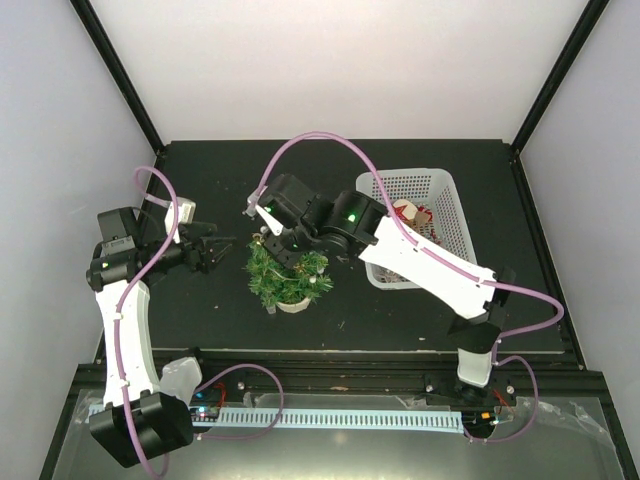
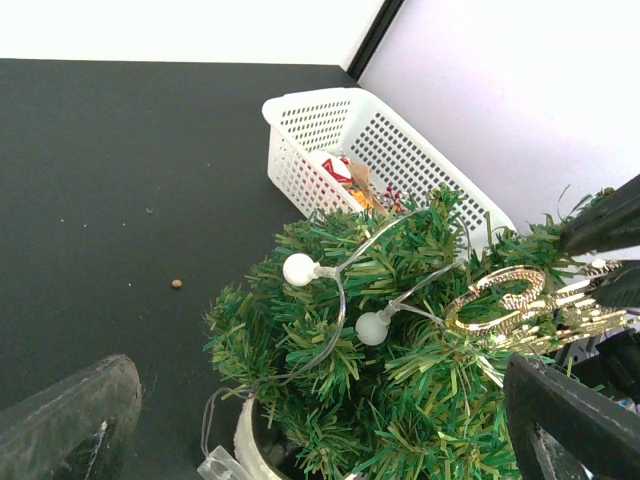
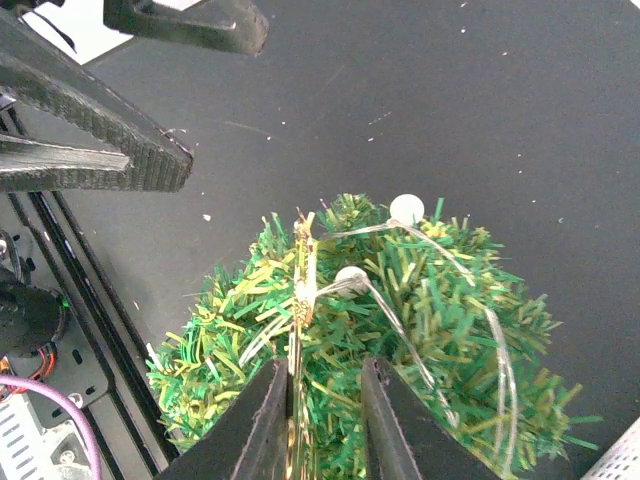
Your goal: Decorate the small christmas tree
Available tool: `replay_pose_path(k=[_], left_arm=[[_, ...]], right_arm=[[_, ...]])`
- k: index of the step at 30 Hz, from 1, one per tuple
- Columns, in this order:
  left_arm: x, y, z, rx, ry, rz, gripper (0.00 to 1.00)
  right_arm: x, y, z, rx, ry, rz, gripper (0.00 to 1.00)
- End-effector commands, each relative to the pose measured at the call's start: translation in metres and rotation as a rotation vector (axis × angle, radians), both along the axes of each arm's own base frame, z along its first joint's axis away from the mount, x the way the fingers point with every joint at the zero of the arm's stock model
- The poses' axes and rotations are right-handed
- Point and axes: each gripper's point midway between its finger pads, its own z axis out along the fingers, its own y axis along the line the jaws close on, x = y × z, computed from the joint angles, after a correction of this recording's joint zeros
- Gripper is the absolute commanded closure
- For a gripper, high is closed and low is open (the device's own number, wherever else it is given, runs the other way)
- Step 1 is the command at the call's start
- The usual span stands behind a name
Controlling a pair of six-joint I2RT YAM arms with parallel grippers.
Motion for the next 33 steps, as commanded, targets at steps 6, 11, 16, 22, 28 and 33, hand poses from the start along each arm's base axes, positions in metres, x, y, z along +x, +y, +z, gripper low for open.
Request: replay_pose_path(k=[6, 11, 16, 22, 28, 33], left_arm=[[0.000, 0.001, 0.006, 0.004, -0.029, 0.007, 0.01], [0.000, 0.001, 0.006, 0.008, -0.032, 0.010, 0.01], [0.000, 0.001, 0.006, 0.007, -0.029, 0.012, 0.01], [0.000, 0.002, 0.005, 0.006, -0.026, 0.013, 0.01], [0.000, 0.001, 0.006, 0.006, -0.027, 0.012, 0.01], [0.000, 0.001, 0.006, 0.006, -0.029, 0.012, 0.01]], right_arm=[[-0.002, -0.020, 0.034, 0.060, -0.036, -0.025, 0.84], [-0.003, -0.018, 0.021, 0.033, -0.020, -0.017, 0.90], [-0.003, -0.015, 0.018, 0.031, -0.009, -0.009, 0.93], [-0.007, -0.016, 0.013, 0.024, 0.010, 0.003, 0.98], [-0.008, -0.015, 0.005, 0.007, 0.019, 0.007, 0.99], [-0.007, -0.012, -0.003, -0.009, 0.030, 0.010, 0.99]])
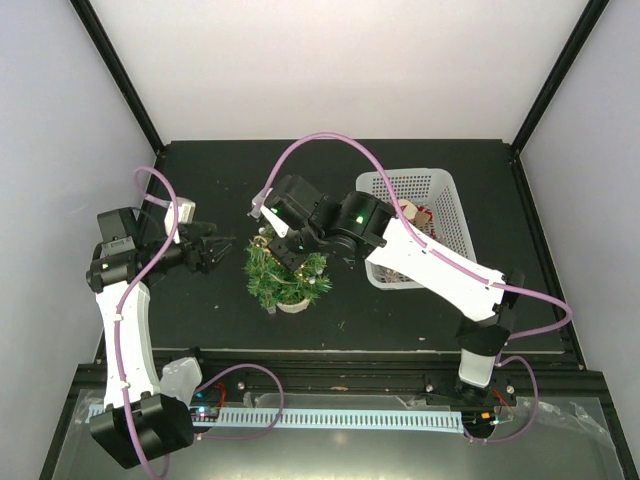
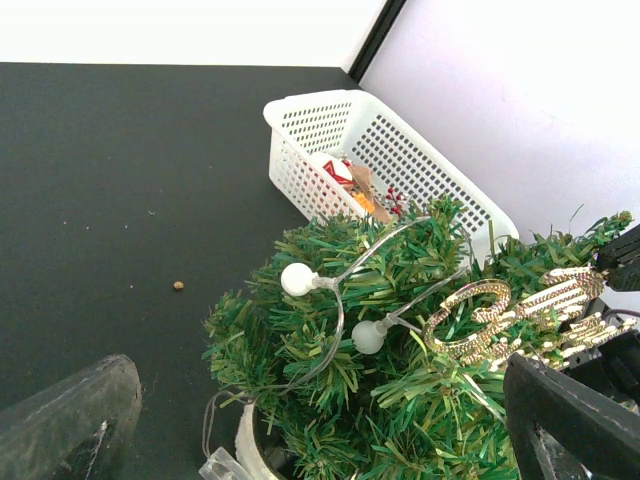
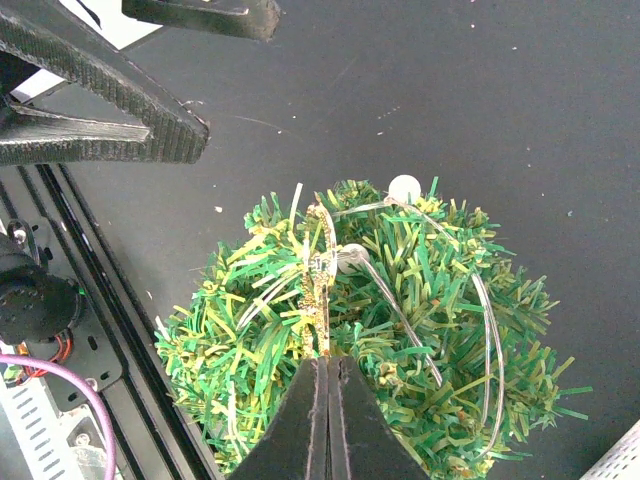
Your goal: Decorate the small christmas tree
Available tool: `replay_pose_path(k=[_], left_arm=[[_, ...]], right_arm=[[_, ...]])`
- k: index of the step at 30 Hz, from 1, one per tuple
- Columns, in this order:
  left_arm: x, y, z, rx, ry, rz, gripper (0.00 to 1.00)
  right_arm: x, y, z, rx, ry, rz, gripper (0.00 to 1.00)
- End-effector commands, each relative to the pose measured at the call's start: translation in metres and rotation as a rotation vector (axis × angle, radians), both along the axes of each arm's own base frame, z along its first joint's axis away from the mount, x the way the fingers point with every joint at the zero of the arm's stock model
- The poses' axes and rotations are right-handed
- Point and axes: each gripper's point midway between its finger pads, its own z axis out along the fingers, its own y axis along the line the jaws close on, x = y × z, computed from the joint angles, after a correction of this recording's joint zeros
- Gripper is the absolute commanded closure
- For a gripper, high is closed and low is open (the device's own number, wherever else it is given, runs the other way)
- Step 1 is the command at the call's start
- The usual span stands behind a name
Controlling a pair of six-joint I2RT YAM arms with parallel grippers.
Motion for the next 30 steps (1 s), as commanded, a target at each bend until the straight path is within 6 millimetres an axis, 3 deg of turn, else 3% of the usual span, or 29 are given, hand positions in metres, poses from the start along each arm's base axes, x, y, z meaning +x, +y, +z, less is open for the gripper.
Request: replay_pose_path(k=[1, 9, 18, 30], left_arm=[[0.000, 0.001, 0.005, 0.005, -0.024, 0.007, 0.01], [0.000, 0.001, 0.004, 0.005, -0.022, 0.008, 0.01], [0.000, 0.002, 0.004, 0.005, -0.021, 0.010, 0.01], [0.000, 0.002, 0.005, 0.013, -0.028, 0.018, 0.01]], right_arm=[[0.000, -0.001, -0.011, -0.028, 0.020, 0.003, 0.99], [0.006, -0.006, 0.016, 0.022, -0.033, -0.028, 0.99], [0.006, -0.011, 0.031, 0.042, -0.050, -0.050, 0.99], [0.002, 0.000, 0.018, -0.011, -0.071, -0.052, 0.99]])
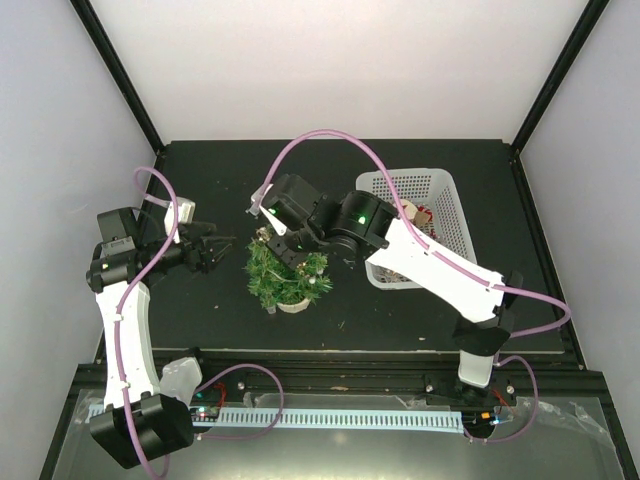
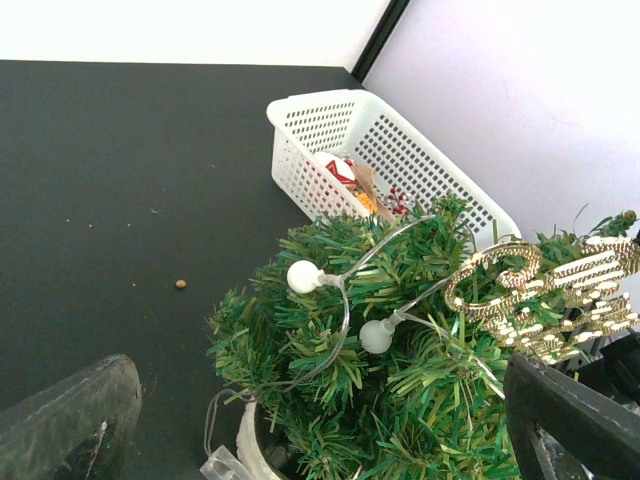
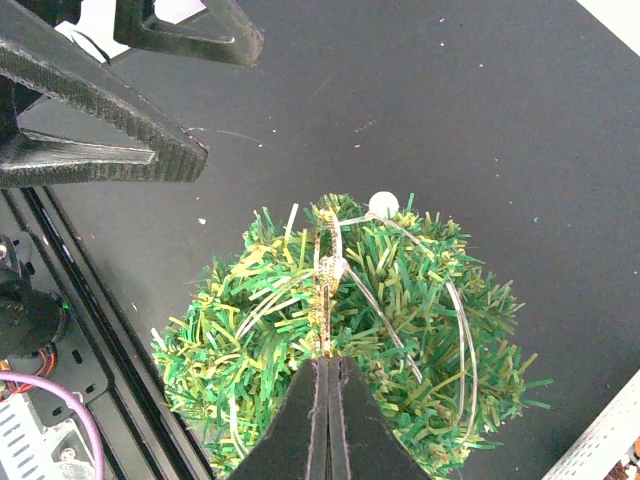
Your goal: Decorate the small christmas tree
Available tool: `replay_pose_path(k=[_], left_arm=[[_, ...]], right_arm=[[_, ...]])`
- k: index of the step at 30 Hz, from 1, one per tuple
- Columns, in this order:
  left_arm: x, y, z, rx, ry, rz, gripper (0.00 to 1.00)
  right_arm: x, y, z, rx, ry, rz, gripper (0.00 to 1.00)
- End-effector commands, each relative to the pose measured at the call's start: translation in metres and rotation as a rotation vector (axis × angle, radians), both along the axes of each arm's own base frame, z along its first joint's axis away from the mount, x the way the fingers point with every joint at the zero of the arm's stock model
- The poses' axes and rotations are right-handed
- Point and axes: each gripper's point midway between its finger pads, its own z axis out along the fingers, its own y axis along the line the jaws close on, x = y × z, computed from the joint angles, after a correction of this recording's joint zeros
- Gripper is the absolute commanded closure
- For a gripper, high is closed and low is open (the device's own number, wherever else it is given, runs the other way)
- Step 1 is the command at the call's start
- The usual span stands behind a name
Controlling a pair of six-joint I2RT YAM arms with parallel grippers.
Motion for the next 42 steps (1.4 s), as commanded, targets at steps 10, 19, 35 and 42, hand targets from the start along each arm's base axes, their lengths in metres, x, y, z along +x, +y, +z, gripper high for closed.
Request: replay_pose_path(k=[10, 19, 35, 42], left_arm=[[-0.001, 0.002, 0.006, 0.017, -0.037, 0.016, 0.01], [-0.002, 0.001, 0.007, 0.021, -0.042, 0.018, 0.01], [-0.002, 0.002, 0.007, 0.022, -0.041, 0.022, 0.01], [-0.002, 0.002, 0.008, 0.024, -0.045, 0.025, 0.01]], right_arm=[[-0.007, 0.011, -0.009, -0.041, -0.026, -0.013, 0.99], [-0.008, 0.012, -0.024, -0.077, -0.009, -0.013, 0.99], [-0.011, 0.008, -0.009, -0.032, -0.010, -0.016, 0.78], [-0.012, 0.007, 0.001, 0.004, -0.015, -0.021, 0.72]])
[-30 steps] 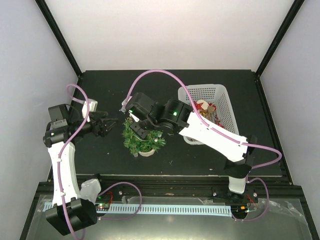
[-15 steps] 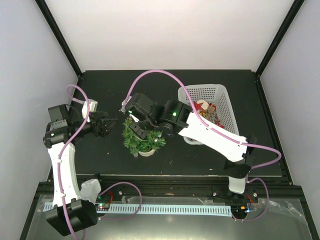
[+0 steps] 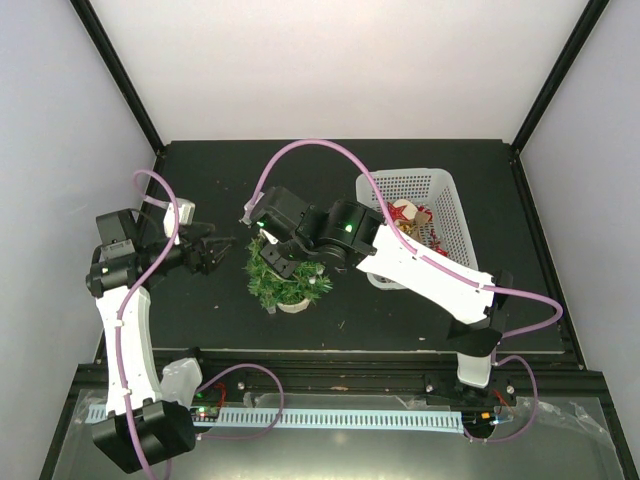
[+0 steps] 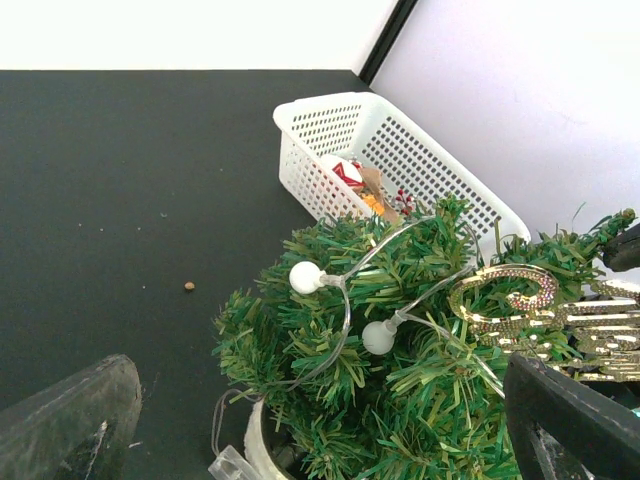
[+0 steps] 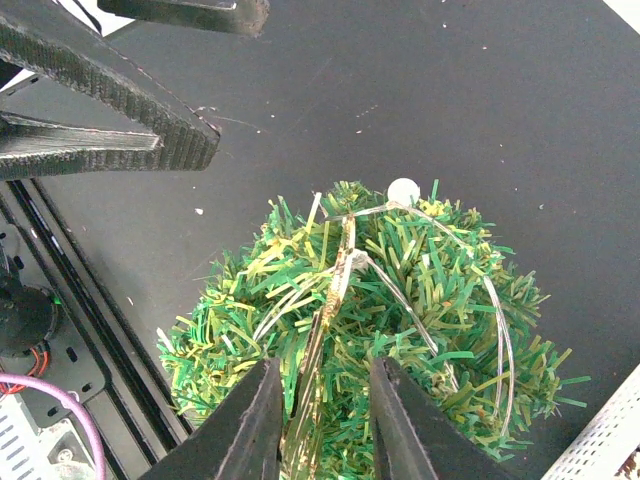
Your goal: Decorate the small christmas tree
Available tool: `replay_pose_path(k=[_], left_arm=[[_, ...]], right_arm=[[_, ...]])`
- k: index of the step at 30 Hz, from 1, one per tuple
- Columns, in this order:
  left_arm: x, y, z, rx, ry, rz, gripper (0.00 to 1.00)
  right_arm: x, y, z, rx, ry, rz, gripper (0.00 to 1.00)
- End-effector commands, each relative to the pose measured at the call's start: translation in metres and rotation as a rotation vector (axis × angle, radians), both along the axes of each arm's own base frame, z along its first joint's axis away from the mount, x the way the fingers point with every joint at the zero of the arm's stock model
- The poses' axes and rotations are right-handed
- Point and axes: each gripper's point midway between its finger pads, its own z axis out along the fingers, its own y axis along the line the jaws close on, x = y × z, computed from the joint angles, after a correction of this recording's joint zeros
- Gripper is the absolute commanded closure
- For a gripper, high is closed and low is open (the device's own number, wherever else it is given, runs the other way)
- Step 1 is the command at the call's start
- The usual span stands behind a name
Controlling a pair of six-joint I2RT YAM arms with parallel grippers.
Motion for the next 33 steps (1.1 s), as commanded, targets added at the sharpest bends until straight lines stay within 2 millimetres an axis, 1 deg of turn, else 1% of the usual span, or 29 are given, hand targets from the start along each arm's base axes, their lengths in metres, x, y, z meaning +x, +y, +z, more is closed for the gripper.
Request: replay_pose_path(k=[1, 3, 6, 7, 11, 14, 18, 21, 24, 30, 33], left_arm=[[0.000, 0.001, 0.005, 0.005, -0.027, 0.009, 0.01], [0.000, 0.001, 0.005, 0.005, -0.026, 0.009, 0.01], [0.000, 0.001, 0.005, 0.005, -0.026, 0.008, 0.01], [0.000, 0.001, 0.005, 0.006, -0.027, 0.009, 0.01], [0.000, 0.001, 0.005, 0.005, -0.026, 0.009, 0.01], [0.000, 0.001, 0.005, 0.004, -0.025, 0.008, 0.01], [0.001, 0.001, 0.005, 0.003, -0.024, 0.008, 0.01], [0.001, 0.001, 0.004, 0.003, -0.023, 0.008, 0.01], [0.001, 0.002, 0.004, 0.003, -0.023, 0.008, 0.01], [0.001, 0.002, 0.004, 0.003, -0.022, 0.008, 0.01], [0.001, 0.002, 0.004, 0.002, -0.020, 0.008, 0.01]], right_arm=[[-0.002, -0.004, 0.018, 0.049, -0.019, -0.006, 0.72], [-0.002, -0.004, 0.022, 0.061, -0.024, -0.005, 0.70], [-0.004, -0.003, 0.024, 0.070, -0.017, 0.002, 0.70], [-0.005, -0.003, 0.024, 0.073, -0.012, 0.005, 0.71], [-0.009, -0.001, 0.019, 0.065, 0.008, 0.022, 0.81], [-0.011, -0.001, 0.013, 0.054, 0.023, 0.031, 0.83], [-0.013, -0.001, 0.017, 0.067, 0.027, 0.037, 0.78], [-0.014, 0.000, 0.025, 0.098, 0.019, 0.043, 0.72], [-0.013, 0.000, 0.029, 0.112, 0.010, 0.044, 0.66], [-0.014, 0.003, 0.025, 0.107, 0.019, 0.053, 0.66], [-0.015, 0.003, 0.027, 0.112, 0.018, 0.053, 0.66]])
